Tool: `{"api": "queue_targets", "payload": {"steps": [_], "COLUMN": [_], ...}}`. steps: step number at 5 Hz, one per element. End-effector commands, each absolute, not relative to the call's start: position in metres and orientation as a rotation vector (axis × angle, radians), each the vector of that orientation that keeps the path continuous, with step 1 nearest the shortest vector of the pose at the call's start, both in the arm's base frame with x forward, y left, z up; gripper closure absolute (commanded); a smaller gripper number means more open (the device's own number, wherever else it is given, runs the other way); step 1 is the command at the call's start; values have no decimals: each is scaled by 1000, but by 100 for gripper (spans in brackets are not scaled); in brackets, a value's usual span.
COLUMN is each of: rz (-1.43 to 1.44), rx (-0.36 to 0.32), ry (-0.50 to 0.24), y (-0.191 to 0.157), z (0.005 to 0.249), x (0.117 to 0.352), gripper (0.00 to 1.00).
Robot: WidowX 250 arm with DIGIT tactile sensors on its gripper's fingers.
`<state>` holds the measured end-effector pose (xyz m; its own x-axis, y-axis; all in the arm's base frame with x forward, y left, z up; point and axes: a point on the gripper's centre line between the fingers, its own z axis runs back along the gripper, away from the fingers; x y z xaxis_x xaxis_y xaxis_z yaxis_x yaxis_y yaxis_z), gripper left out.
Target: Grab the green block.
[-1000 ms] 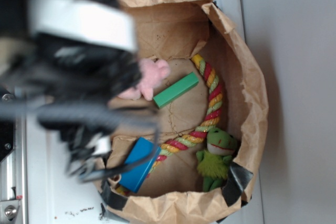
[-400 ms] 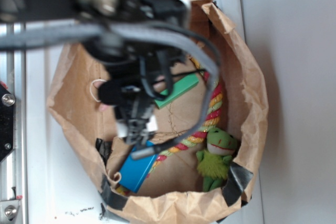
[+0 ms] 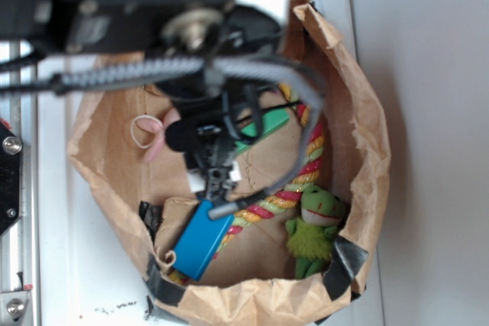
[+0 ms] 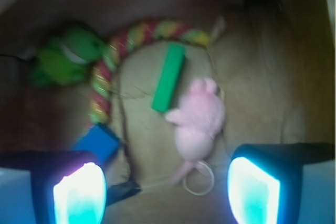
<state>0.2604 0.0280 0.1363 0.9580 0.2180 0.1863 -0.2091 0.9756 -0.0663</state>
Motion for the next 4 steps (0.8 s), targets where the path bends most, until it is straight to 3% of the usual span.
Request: {"api": "queue_targets", "payload": {"steps": [1,2,3,4], "rz": [170,162,209,209], "rx": [-13,-4,41,41], "ry": [-216,-210,-249,-249], "y": [9,6,2,2], "z": [132,129,134,134], "x": [240,232,215,215], "gripper": [0,0,0,0]}}
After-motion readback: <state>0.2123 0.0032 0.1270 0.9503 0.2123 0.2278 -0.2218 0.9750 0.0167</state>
